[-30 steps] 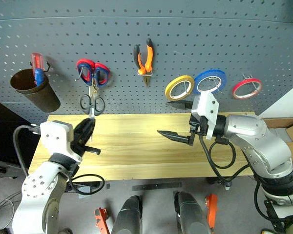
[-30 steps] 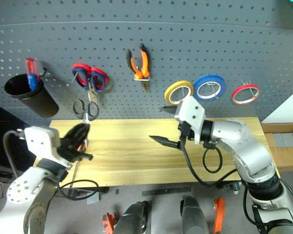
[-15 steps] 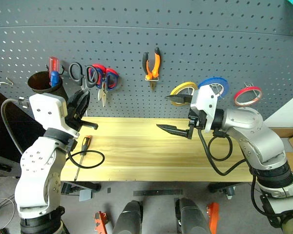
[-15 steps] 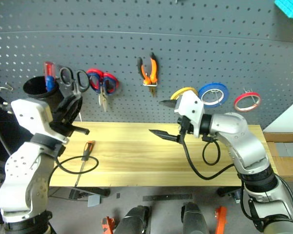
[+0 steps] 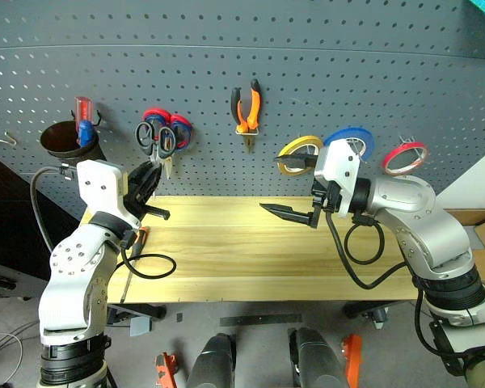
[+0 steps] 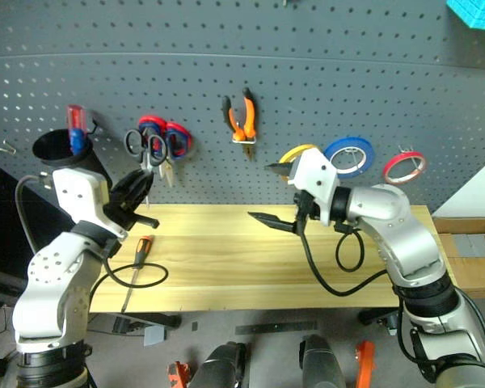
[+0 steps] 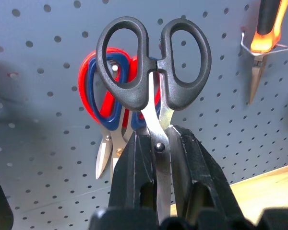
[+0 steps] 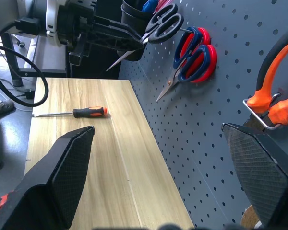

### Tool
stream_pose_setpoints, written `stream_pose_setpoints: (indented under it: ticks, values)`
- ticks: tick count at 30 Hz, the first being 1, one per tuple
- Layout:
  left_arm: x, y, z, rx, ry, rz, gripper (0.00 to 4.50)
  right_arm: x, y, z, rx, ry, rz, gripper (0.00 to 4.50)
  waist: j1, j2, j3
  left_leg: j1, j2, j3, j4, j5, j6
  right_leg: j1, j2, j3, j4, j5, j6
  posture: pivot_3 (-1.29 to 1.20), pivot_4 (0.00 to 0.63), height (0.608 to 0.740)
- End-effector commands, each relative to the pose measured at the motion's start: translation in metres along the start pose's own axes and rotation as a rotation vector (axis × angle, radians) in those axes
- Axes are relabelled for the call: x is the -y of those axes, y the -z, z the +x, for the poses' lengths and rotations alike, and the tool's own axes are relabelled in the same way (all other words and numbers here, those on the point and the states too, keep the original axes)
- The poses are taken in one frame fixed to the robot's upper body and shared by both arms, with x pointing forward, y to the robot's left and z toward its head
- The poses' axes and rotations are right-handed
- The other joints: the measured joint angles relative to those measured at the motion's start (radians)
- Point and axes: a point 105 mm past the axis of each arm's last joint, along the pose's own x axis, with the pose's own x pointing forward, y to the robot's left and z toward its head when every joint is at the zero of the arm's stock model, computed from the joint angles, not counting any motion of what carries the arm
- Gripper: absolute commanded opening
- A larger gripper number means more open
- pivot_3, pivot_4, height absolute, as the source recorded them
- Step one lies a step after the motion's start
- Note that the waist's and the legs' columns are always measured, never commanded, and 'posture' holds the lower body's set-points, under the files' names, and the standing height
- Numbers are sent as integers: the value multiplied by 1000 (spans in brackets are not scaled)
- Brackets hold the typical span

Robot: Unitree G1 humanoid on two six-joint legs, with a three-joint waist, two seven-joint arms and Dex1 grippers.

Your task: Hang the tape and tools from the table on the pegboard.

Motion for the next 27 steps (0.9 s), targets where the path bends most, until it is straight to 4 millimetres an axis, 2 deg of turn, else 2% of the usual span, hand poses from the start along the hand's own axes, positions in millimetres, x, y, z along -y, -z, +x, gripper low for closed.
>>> stream_pose_setpoints:
  ticks: [1, 12, 21, 27]
  values:
    - [-5, 0, 0, -2, -16, 34, 138, 0, -12, 1, 33, 4, -51, 4407, 0, 0, 0, 0, 0, 0, 0, 0, 0, 0, 0, 0, 0, 0, 0, -12, 172, 740]
    - [-8, 9, 6, -23, -38, 26, 138, 11, -44, 9, 197, 88, -56, 4407, -2, 0, 0, 1, 0, 0, 0, 0, 0, 0, 0, 1, 0, 0, 0, -21, 178, 740]
    - [-8, 13, 7, -30, -39, 8, 138, 6, -40, 10, 188, 78, -44, 4407, -2, 0, 0, 1, 0, 0, 0, 0, 0, 0, 0, 1, 0, 0, 0, -26, 184, 740]
    - [-5, 16, 1, -35, -32, -11, 2007, 2, -36, 9, 176, 76, -34, 4407, -2, 0, 0, 2, 0, -1, 0, 0, 0, 0, 0, 1, 0, 0, 0, -26, 193, 740]
